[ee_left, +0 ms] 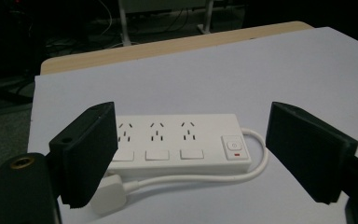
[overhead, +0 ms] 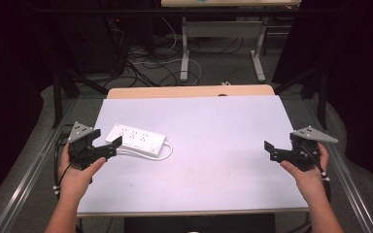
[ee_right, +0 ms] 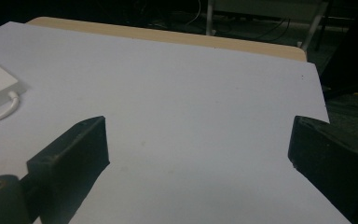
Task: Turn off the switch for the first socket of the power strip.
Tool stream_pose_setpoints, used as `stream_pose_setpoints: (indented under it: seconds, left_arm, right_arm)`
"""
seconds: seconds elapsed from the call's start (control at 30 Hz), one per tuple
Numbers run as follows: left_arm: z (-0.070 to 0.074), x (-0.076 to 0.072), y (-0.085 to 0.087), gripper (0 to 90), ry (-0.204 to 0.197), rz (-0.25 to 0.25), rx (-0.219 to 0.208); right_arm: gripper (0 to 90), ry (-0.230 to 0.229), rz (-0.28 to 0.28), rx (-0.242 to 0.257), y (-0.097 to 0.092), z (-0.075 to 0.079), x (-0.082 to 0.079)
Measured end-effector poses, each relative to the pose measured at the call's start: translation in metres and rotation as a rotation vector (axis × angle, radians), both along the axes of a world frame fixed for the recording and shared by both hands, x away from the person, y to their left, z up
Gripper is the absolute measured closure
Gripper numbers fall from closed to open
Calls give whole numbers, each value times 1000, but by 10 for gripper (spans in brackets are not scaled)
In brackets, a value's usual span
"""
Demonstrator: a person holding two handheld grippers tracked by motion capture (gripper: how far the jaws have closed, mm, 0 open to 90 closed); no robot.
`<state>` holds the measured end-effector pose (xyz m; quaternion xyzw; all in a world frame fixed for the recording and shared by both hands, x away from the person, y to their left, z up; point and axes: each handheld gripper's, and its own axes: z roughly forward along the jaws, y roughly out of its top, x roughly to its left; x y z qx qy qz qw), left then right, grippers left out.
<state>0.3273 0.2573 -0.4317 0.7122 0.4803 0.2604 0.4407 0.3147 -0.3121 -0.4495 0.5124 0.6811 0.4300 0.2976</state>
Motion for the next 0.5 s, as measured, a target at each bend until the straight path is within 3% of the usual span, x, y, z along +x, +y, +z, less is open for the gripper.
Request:
stream_pose_setpoints:
  seconds: [0.13, 0.5]
  left_arm:
    - [4, 10, -6, 216, -14, -12, 32]
    - [4, 32, -12, 305, -13, -19, 29]
  right_arm:
    - [50, -3, -3, 3, -1, -1, 0]
    - [58, 1, -6, 7, -2, -2, 0]
